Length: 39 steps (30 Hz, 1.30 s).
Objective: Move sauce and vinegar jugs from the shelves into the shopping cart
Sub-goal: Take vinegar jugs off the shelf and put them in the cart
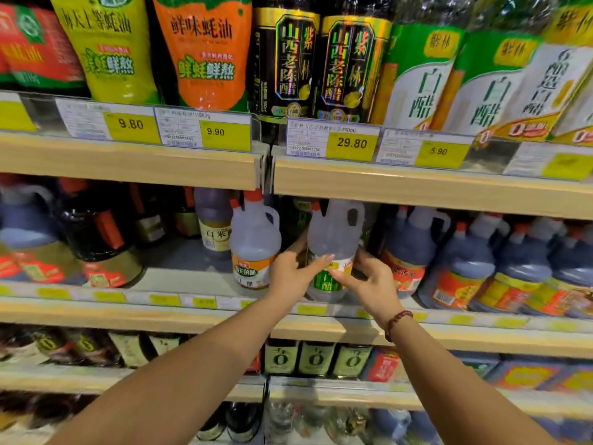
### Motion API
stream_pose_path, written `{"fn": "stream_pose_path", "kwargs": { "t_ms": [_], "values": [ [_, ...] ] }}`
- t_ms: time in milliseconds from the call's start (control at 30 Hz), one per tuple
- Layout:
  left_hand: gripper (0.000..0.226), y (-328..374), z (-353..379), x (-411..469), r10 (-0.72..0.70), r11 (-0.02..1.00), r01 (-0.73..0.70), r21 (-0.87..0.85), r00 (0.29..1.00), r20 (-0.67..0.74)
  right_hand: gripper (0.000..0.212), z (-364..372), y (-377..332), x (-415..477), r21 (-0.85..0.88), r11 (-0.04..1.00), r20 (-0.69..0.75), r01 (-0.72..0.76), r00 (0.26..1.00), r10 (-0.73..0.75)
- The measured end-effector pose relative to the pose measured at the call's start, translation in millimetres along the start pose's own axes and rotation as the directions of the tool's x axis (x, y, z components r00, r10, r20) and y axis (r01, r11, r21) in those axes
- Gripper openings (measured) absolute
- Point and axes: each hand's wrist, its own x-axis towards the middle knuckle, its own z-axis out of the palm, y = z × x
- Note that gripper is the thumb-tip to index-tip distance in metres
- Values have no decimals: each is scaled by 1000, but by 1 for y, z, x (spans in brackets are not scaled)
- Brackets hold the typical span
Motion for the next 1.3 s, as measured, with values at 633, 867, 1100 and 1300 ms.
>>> {"fn": "stream_pose_path", "kwargs": {
  "t_ms": [633, 867, 1100, 1300],
  "values": [
    [45, -4, 48, 24, -281, 909, 65, -411, 823, -494, 42, 46, 25, 64, -146, 989, -32, 26, 999, -31],
    [50, -15, 51, 54, -117, 950, -60, -308, 842, -527, 31, 56, 31, 79, -206, 978, -110, 12, 993, -35],
    [52, -12, 46, 59, -74, 988, -3, -156, 871, -486, 45, 58, 28, 76, -190, 982, -125, -22, 992, -2],
    [50, -6, 40, 54, -110, 990, 60, -130, 902, -417, 39, 58, 27, 76, -507, 859, -214, -70, 976, -46]
  ]
}}
